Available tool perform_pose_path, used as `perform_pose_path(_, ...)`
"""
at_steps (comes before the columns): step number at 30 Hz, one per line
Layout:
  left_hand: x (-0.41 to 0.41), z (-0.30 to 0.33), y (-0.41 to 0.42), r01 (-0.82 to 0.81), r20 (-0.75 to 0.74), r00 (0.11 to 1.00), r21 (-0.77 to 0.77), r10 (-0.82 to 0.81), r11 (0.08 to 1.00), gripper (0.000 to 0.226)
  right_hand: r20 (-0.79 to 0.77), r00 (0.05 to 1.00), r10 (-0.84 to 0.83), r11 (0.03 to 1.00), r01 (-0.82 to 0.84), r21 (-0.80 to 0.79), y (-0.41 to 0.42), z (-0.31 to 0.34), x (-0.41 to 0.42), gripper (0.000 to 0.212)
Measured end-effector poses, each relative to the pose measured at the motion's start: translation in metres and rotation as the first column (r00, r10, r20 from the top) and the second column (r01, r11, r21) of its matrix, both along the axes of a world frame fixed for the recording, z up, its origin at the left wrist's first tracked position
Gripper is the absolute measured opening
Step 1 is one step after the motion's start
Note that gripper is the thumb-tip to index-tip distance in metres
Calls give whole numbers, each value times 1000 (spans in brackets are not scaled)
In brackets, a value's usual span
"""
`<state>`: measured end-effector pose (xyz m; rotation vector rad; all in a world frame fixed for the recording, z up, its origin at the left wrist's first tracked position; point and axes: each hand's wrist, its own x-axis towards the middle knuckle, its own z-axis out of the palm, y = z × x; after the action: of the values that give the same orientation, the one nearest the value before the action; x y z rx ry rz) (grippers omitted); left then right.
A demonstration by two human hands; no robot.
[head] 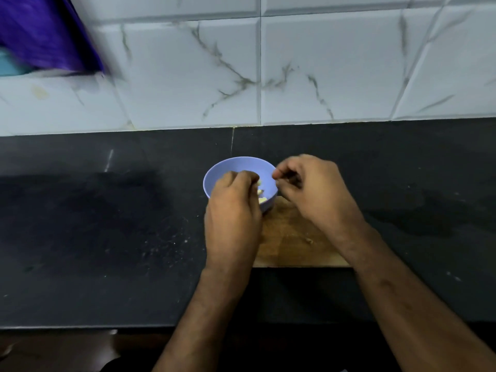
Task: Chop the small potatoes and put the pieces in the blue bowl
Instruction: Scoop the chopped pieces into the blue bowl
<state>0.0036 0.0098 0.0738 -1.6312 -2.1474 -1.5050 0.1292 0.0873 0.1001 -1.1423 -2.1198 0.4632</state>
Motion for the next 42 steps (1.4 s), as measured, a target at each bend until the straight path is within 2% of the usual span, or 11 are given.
perform_pose_path(3, -9, 4, 7, -10, 0, 1000, -61, 10, 998, 40, 64, 994, 88, 996, -90, 16, 14, 8, -28, 17)
perform_pose_path(5, -12, 4, 7, 8, 9, 1000, -100, -7, 995, 48, 125, 988, 91, 995, -94, 18, 19, 8, -37, 21)
perform_pose_path(9, -12, -3, 5, -4, -36, 999, -59, 2, 998, 29, 29, 1000, 3, 998, -4, 57, 15, 10, -25, 20)
perform_pose_path(12, -1, -10, -1, 48, -47, 998, -19, -49, 999, 21, -35, 999, -28, 1000, 28, 2, 8, 2, -5, 14)
perform_pose_path(15, 12, -19, -3, 70, -97, 993, -7, -71, 997, 23, -37, 999, 4, 999, -6, -53, 2, -4, 6, 7)
perform_pose_path(18, 18, -21, 0, 55, -120, 991, -22, -58, 998, 18, -23, 995, 99, 991, -101, -88, 2, -3, 1, 18)
perform_pose_path(23, 13, -13, 0, -17, -104, 994, -8, 16, 1000, 18, 15, 987, 160, 980, -157, -124, 11, -2, -20, 27)
perform_pose_path(33, 6, -15, -3, -14, -137, 990, -5, 13, 1000, 26, -97, 995, -1, 1000, -2, -28, -2, -3, 20, 19)
perform_pose_path(35, 11, -16, -5, 4, -161, 987, 6, -3, 1000, 25, 31, 999, -37, 996, 39, -82, -11, -8, 37, 15)
perform_pose_path(38, 17, -20, -6, 26, -175, 984, 12, -24, 1000, 23, 374, 927, -29, 976, 107, -189, -27, -27, 50, 12)
perform_pose_path(42, 19, -26, -7, 47, -180, 983, 6, -45, 999, 24, 434, 901, 2, 991, 55, -120, -39, -47, 47, 15)
